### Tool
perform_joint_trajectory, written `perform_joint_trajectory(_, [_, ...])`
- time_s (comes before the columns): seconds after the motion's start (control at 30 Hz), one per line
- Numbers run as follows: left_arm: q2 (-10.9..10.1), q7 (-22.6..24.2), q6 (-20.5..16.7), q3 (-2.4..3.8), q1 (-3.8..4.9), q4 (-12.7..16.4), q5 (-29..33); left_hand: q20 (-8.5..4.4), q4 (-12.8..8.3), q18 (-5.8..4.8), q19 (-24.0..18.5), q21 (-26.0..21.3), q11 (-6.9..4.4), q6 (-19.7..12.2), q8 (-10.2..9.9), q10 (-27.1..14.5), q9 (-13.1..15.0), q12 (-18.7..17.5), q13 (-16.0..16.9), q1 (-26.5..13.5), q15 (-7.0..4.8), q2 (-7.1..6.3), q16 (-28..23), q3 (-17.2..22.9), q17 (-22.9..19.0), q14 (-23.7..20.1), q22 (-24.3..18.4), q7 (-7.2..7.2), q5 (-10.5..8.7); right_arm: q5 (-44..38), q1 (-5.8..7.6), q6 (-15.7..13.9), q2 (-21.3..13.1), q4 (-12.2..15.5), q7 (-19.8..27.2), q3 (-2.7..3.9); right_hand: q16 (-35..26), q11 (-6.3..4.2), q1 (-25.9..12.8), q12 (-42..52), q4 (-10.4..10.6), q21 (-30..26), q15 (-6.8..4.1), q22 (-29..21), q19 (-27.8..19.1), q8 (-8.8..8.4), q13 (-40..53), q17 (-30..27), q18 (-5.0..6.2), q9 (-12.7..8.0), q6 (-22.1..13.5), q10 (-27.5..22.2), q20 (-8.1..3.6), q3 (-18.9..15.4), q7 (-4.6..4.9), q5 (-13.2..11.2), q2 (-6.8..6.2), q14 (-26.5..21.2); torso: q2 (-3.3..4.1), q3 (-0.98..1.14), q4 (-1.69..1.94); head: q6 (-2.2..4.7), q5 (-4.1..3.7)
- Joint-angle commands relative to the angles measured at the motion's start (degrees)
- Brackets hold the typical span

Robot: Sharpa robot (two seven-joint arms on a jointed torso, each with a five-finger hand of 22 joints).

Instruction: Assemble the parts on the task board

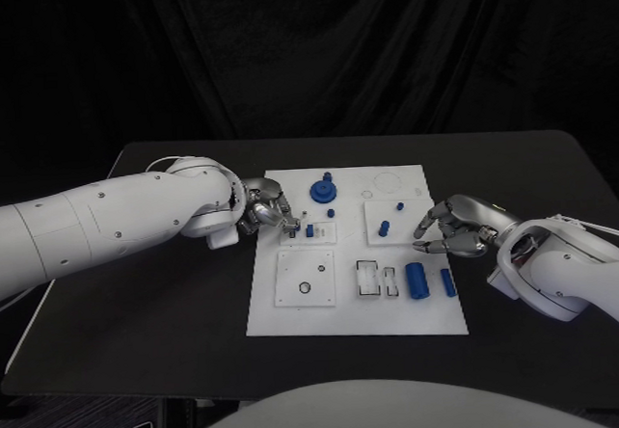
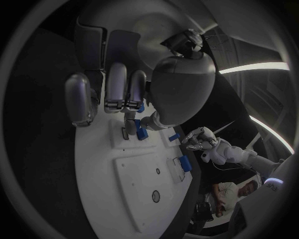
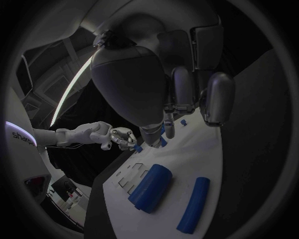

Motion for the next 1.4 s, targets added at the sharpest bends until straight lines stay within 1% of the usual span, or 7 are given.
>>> perform_joint_trajectory(0.03, [0.7, -4.9, 3.1, 0.04, 0.23, -0.6, 0.9, -0.09, -0.1, -0.31, 0.1, 0.6, 0.01, 0.1, -0.4, 6.0, -0.2, 0.2, 14.9, 0.1, -0.12, 0.29, 0.2, -0.1, 15.1, 6.1, 10.3, 0.01, -0.39, -0.4, -0.14, -1.0, 0.0, 0.1, -1.1, 0.02, 0.0, -1.78, 1.6, -0.4, 0.0, -0.3, -0.40, 9.5, 0.1, 0.22, -0.7, 6.0, 0.03, -0.1, 0.3, 2.4, 0.07, 0.4, -0.21, 0.2, 2.28, 4.1, 0.06, -0.01, 0.01, 0.00, 0.09])
perform_joint_trajectory(0.17, [1.2, -7.2, 4.3, 0.04, 0.31, -1.3, 0.9, -0.10, -0.2, -0.32, 0.3, 0.7, -0.01, 0.1, -0.9, 6.0, -0.6, 0.2, 14.9, 0.1, -0.15, 0.39, 0.2, -0.1, 15.1, 6.1, 10.3, 0.01, -0.34, -0.4, -0.14, -0.9, 0.1, 0.0, -1.2, 0.02, 0.0, -1.78, 1.6, -0.4, 0.0, -0.3, -0.40, 9.5, 0.1, 0.22, -0.7, 6.0, 0.03, -0.1, 0.3, 2.4, 0.07, 0.4, -0.21, 0.2, 2.28, 4.1, 0.02, 0.02, -0.02, 0.00, 0.25])
perform_joint_trajectory(0.27, [1.3, -7.7, 4.4, 0.04, 0.34, -1.5, 0.9, -0.11, -0.4, -0.30, 0.3, 0.6, -0.03, 0.1, -1.1, 6.0, -0.8, 0.2, 14.9, 0.2, -0.17, 0.36, 0.2, 0.1, 15.1, 6.1, 10.3, -0.01, -0.18, -0.4, -0.15, -0.8, 0.2, 0.0, -1.3, 0.02, 0.0, -1.78, 1.6, -0.4, 0.0, -0.3, -0.40, 9.5, 0.1, 0.22, -0.7, 6.0, 0.03, -0.1, 0.3, 2.4, 0.07, 0.4, -0.21, 0.2, 2.28, 4.1, 0.06, -0.02, 0.05, 0.00, 0.07])
perform_joint_trajectory(0.43, [1.4, -8.0, 4.4, 0.04, 0.36, -1.7, 0.9, -0.12, -0.5, -0.26, 0.2, 0.5, -0.04, 0.1, -1.2, 6.0, -0.9, 0.2, 14.9, 0.3, -0.18, 0.32, 0.2, 0.1, 15.1, 6.1, 10.2, -0.02, -0.12, -0.4, -0.22, -0.7, 0.2, -0.1, -1.5, 0.02, 0.0, -1.79, 1.6, -0.4, 0.0, -0.4, -0.41, 9.5, 0.1, 0.23, -0.8, 6.0, 0.05, -0.1, 0.3, 2.3, 0.06, 0.5, -0.21, 0.3, 2.27, 4.1, 0.00, 0.01, -0.08, 0.00, 0.30])
perform_joint_trajectory(0.53, [1.3, -8.0, 4.5, 0.04, 0.37, -1.8, 0.9, -0.12, -0.5, -0.27, 0.3, 0.5, -0.04, 0.1, -1.2, 6.0, -0.9, 0.2, 14.9, 0.3, -0.18, 0.29, 0.2, 0.1, 15.1, 6.1, 10.2, -0.02, -0.11, -0.4, -0.27, -0.6, 0.3, -0.1, -1.5, 0.02, 0.0, -1.79, 1.6, -0.4, 0.0, -0.4, -0.41, 9.5, 0.1, 0.23, -0.8, 6.0, 0.05, -0.1, 0.3, 2.3, 0.06, 0.5, -0.21, 0.3, 2.27, 4.1, -0.01, -0.02, 0.08, 0.00, 0.19])
perform_joint_trajectory(1.03, [0.7, -5.7, 3.4, 0.03, 0.37, -0.8, 0.9, -0.11, -0.8, -0.12, -0.1, -0.1, -0.01, 0.2, -1.5, 6.0, -1.1, 0.2, 14.9, 0.4, -0.16, 0.15, 0.2, 0.2, 15.1, 6.1, 10.0, 0.01, -0.26, -0.4, -0.41, -0.5, 0.5, -0.3, -1.6, 0.02, 0.0, -1.79, 1.6, -0.4, 0.0, -0.4, -0.41, 9.5, 0.1, 0.23, -0.8, 6.0, 0.05, -0.1, 0.3, 2.3, 0.06, 0.5, -0.21, 0.3, 2.27, 4.1, -0.05, -0.02, -0.03, 0.00, 0.36])
perform_joint_trajectory(1.4, [-0.3, -3.6, 1.3, 0.03, 0.37, 0.1, 0.9, -0.07, -1.8, -0.06, -0.3, -0.4, -0.05, 1.6, -1.7, 6.0, -1.6, 0.2, 14.9, 0.7, -0.13, -0.04, 0.2, 0.4, 15.1, 6.1, 9.9, -0.13, -1.27, -0.4, -0.43, -0.6, 0.5, -0.4, -1.7, 0.02, 0.0, -1.79, 1.7, -0.5, 0.0, -0.5, -0.42, 9.5, 0.1, 0.24, -0.9, 5.9, 0.06, -0.1, 0.2, 2.3, 0.04, 0.5, -0.20, 0.3, 2.26, 4.1, -0.01, 0.01, -0.02, 0.00, 0.33])
